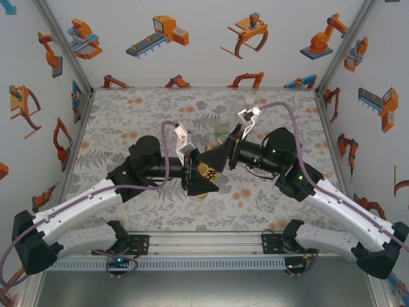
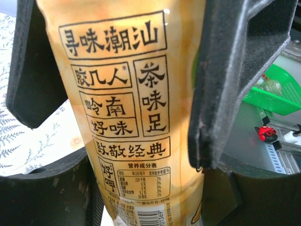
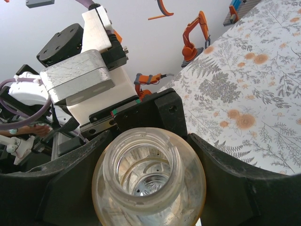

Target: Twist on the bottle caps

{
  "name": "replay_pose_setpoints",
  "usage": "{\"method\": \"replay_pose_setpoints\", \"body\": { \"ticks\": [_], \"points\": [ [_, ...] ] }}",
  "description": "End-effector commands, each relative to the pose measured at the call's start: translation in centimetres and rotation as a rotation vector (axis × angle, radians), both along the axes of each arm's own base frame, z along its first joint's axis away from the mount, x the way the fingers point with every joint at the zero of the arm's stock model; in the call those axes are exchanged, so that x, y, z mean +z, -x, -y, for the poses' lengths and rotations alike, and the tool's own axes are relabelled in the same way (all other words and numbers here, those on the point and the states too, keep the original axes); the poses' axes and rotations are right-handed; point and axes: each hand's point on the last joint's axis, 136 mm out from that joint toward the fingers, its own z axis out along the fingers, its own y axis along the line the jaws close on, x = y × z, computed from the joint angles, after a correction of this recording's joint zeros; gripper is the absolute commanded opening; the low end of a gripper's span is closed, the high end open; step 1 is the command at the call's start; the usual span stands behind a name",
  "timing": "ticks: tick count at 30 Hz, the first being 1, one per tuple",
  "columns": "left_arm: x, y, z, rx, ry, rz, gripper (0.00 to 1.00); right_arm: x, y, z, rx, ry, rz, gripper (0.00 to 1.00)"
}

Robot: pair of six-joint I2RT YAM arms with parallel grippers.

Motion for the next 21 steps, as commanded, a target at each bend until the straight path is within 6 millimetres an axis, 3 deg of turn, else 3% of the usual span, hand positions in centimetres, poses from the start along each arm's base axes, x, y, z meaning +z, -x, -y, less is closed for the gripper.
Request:
{"method": "replay_pose_setpoints", "body": {
  "ticks": [1,4,9,12,21],
  "points": [
    [1.8,0.7,-0.1,-0.033,0.035,0.018,0.57,1.6,0.8,0.4,0.014,-0.047,0.041,0.14],
    [1.7,0.6,-0.2,-0.03,0.031,0.018,0.54,1.6,0.7,0.4,0.009,-0.044,0.04,0.16],
    [1.8,0.7,-0.4,-0.023,0.033,0.026,0.5,1.3,0.1,1.4,-0.058,-0.002,0.045,0.52],
    [1.6,0.6,-0.7,-0.006,0.025,0.031,0.5,1.4,-0.2,2.4,-0.108,0.039,0.072,0.65],
    [0.4,0.0,-1.9,0.084,-0.02,0.046,0.48,2.2,-1.6,5.8,-0.294,0.174,0.16,0.76]
  ]
}}
